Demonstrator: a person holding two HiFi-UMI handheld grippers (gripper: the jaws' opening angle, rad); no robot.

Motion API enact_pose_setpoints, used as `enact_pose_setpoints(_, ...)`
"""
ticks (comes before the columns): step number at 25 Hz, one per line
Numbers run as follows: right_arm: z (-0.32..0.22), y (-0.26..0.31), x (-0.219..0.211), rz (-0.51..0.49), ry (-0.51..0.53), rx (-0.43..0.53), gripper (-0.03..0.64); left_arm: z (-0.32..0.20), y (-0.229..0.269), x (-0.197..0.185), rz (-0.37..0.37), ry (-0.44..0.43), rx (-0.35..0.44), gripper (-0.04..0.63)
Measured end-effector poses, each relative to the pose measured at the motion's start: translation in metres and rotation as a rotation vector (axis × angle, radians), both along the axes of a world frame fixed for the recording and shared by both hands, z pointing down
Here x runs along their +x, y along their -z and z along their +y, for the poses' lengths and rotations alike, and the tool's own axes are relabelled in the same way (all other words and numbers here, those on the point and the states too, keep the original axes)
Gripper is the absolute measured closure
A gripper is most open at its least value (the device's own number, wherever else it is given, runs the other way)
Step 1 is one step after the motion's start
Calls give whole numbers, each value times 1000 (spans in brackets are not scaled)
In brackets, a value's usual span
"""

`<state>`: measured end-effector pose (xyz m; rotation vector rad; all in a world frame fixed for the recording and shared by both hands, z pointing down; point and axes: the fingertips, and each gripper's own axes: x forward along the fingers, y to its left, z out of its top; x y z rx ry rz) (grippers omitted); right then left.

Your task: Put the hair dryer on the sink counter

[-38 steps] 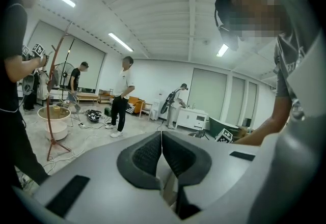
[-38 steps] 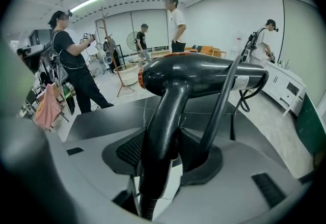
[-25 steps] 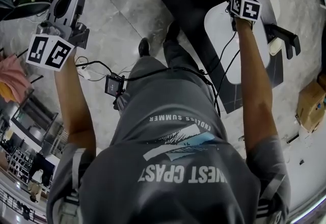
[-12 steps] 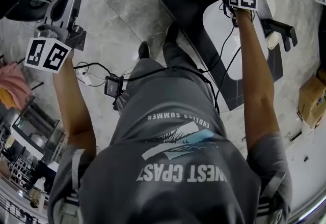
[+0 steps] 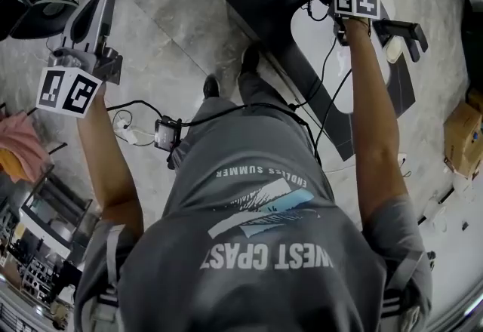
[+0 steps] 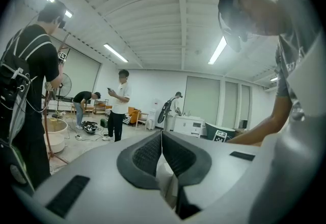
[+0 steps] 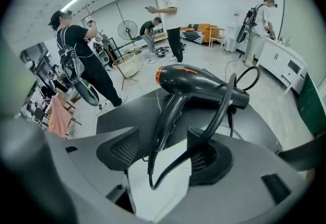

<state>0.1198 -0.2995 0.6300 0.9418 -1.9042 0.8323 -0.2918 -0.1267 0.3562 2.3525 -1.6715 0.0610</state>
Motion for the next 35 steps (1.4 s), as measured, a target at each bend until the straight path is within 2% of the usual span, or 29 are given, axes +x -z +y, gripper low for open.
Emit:
enact_pose_setpoints(8, 21, 10, 20, 25, -22, -43, 310, 13, 18, 3, -1, -12, 43, 575)
enact_pose_setpoints(13, 27, 43, 30, 36, -47, 45, 310, 27, 28, 4, 15, -18, 68, 575)
enact_pose_setpoints(18, 30, 104, 31, 6, -69, 210, 311, 44, 40, 7, 12, -36, 90, 575)
enact_pose_setpoints(23, 47, 203, 19, -105, -62, 458, 341, 61, 61, 17, -17, -73, 130, 575)
enact_pose_setpoints(26, 72, 276, 19, -167, -83, 656, 399, 71, 74, 27, -43, -105, 160, 575)
enact_pose_setpoints(29, 111, 348, 19, -241, -88, 858, 487, 82, 85, 37, -78, -138, 189, 575)
enact_pose_setpoints(30, 126, 367, 19, -250, -82, 912, 542, 85, 88, 40, -92, -148, 198, 575)
enact_pose_setpoints(31, 141, 382, 20, -249, -74, 953, 578, 89, 90, 43, -104, -156, 206, 575)
enact_pose_setpoints(35, 190, 418, 29, -243, -53, 1013, 589, 104, 97, 56, -110, -183, 225, 575)
